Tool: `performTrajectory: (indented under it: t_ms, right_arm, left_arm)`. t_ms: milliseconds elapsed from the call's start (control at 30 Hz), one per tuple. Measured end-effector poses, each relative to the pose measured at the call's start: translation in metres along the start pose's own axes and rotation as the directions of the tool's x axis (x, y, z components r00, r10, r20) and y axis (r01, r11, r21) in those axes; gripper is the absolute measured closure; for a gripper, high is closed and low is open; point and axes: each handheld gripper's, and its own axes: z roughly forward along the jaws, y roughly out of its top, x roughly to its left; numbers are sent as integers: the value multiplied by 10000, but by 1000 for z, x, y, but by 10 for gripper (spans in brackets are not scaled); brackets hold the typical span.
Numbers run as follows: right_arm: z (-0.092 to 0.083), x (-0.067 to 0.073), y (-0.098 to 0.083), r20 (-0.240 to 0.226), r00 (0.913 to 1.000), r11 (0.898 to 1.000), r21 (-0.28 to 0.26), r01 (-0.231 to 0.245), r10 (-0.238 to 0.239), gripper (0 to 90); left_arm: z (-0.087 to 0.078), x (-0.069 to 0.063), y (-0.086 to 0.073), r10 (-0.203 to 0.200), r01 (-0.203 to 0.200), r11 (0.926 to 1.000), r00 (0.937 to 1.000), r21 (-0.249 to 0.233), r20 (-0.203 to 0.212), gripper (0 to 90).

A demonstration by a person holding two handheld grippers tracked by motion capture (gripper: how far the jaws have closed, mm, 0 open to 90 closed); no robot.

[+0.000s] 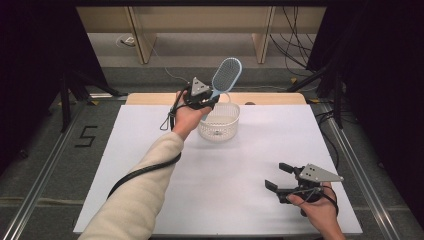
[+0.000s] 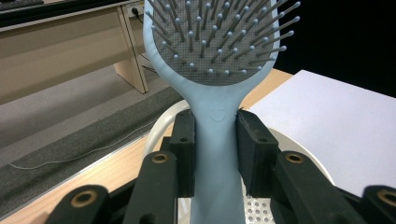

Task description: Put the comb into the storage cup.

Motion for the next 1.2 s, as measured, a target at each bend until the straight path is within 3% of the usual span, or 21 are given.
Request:
performTrajectory:
  t_ms: [1200]
  right_arm:
    - [0,0,0,-41,10000,10000,21,-59,59,163]
  left_arm:
    - [8,-1,-2,62,-62,9998,10000,184,7,695]
